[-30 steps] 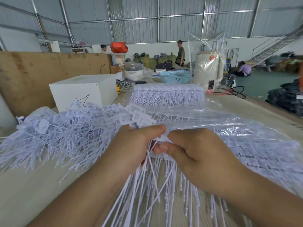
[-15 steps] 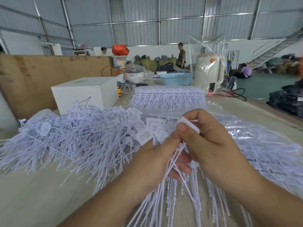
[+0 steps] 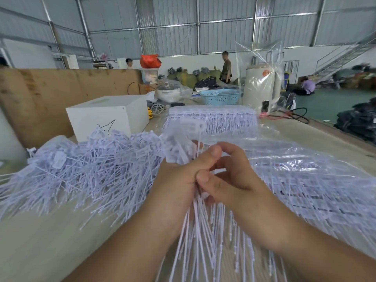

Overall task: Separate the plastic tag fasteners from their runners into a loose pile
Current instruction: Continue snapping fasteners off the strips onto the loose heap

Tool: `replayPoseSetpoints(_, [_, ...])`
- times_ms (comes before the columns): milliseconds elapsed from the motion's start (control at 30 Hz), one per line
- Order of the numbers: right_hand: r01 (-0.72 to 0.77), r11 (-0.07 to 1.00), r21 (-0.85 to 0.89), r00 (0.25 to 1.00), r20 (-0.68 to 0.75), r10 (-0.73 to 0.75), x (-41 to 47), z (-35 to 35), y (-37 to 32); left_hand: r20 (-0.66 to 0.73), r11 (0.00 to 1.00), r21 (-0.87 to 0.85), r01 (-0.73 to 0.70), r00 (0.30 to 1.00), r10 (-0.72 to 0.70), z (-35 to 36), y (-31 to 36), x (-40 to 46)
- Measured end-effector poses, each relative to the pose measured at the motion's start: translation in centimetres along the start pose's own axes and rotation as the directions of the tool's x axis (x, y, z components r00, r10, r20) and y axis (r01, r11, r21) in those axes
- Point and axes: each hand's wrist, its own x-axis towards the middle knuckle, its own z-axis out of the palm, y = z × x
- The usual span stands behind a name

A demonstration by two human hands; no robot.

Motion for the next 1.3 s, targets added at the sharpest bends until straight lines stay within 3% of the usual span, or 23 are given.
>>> replayPoseSetpoints(133, [-0.164,0.978,0.131,0.963,0.237,0.130,-0.1,0.5,-0.1,-0.109,0.993,0.062,-0.103,0.988,0.109,-0.3,0.7,0.1])
replayPoseSetpoints(233, [-0.264,0.952,0.154,0.924,0.324,0.204,-0.1,0.3,0.1,-0.099,0.936,0.240,-0.257,0.953,0.287,-0.3,0.7,0.1])
replayPoseSetpoints(300, [-0.275,0.930,0.244,0.890,0.432,0.149,-0.1,0.1,-0.2,-0.021,0.852,0.376,-0.363,0.916,0.400,-0.5,0.7,0.4])
replayPoseSetpoints(367, [-0.243,0.934,0.261,0.855,0.513,0.079,-0.1,0.2,-0.7,0.038,0.817,0.397,-0.419,0.897,0.441,-0.5,0.5,0.4])
replayPoseSetpoints(500, [-0.196,0.971,0.135,0.898,0.423,0.122,-0.2,0.5,-0.6,0.134,0.769,0.443,-0.461,0.882,0.452,0.1,-0.4,0.3])
replayPoseSetpoints(600, [-0.191,0.981,0.042,0.952,0.253,0.174,-0.3,0.3,-0.5,0.142,0.841,0.395,-0.369,0.929,0.341,0.1,-0.6,0.3])
replayPoseSetpoints(700, [-0.122,0.988,-0.099,0.978,0.157,0.136,-0.2,-0.4,-0.6,0.105,0.915,0.301,-0.269,0.963,0.248,-0.6,0.3,0.6])
replayPoseSetpoints(800, [-0.162,0.977,-0.139,0.969,0.163,0.184,-0.2,-0.9,-1.1,-0.032,0.865,0.349,-0.361,0.918,0.396,-1.7,2.3,1.2])
replayPoseSetpoints(900, [-0.151,0.937,-0.316,0.958,0.186,0.217,-0.4,-1.3,-0.9,0.081,0.781,0.427,-0.456,0.880,0.469,-2.5,3.3,0.5])
replayPoseSetpoints(1000, [-0.069,0.904,-0.422,0.961,0.214,0.173,-0.8,-0.8,-1.5,0.166,0.723,0.562,-0.401,0.912,0.376,-1.7,2.7,-0.3])
replayPoseSetpoints(1100, [0.052,0.887,-0.458,0.978,0.204,0.048,-0.7,-0.6,-1.9,0.173,0.853,0.426,-0.302,0.953,0.250,-0.7,1.6,-0.3])
replayPoseSetpoints(1167, [0.076,0.901,-0.426,0.978,0.206,0.015,-0.7,-0.8,-2.0,0.099,0.923,0.297,-0.243,0.970,0.223,-0.3,1.2,-0.2])
replayPoseSetpoints(1300, [0.074,0.954,-0.290,0.984,0.175,-0.023,-0.4,-1.2,-1.6,0.041,0.991,0.026,-0.129,0.991,0.128,-0.3,0.4,-0.2])
